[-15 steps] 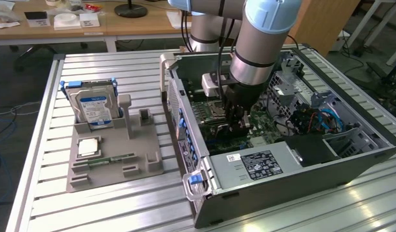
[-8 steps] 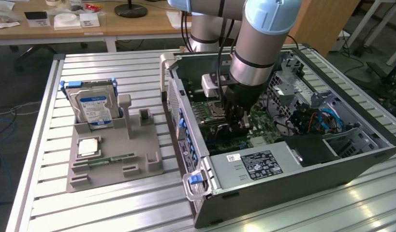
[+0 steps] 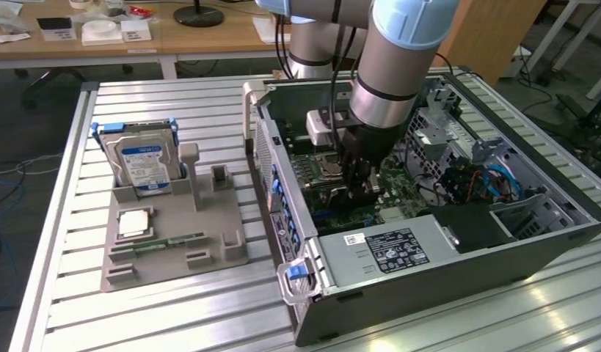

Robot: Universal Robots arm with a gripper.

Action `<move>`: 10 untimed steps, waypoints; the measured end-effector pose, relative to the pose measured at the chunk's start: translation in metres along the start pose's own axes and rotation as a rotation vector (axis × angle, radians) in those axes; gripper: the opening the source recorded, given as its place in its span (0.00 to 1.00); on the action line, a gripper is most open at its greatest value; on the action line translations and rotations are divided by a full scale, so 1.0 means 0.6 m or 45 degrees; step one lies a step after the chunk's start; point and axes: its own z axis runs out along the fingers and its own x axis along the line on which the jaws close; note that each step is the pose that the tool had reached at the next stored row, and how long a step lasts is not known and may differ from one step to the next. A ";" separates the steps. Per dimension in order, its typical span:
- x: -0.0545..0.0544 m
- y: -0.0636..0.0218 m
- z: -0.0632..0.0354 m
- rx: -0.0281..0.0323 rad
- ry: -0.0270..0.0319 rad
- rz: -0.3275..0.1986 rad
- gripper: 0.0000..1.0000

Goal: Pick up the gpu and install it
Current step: 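Insert the gpu into the slot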

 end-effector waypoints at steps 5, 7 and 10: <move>0.000 0.000 0.002 -0.0002 -0.0061 0.000 0.27; 0.000 0.000 0.002 -0.0003 -0.0065 0.000 0.27; 0.000 0.000 0.004 -0.0002 -0.0068 0.000 0.27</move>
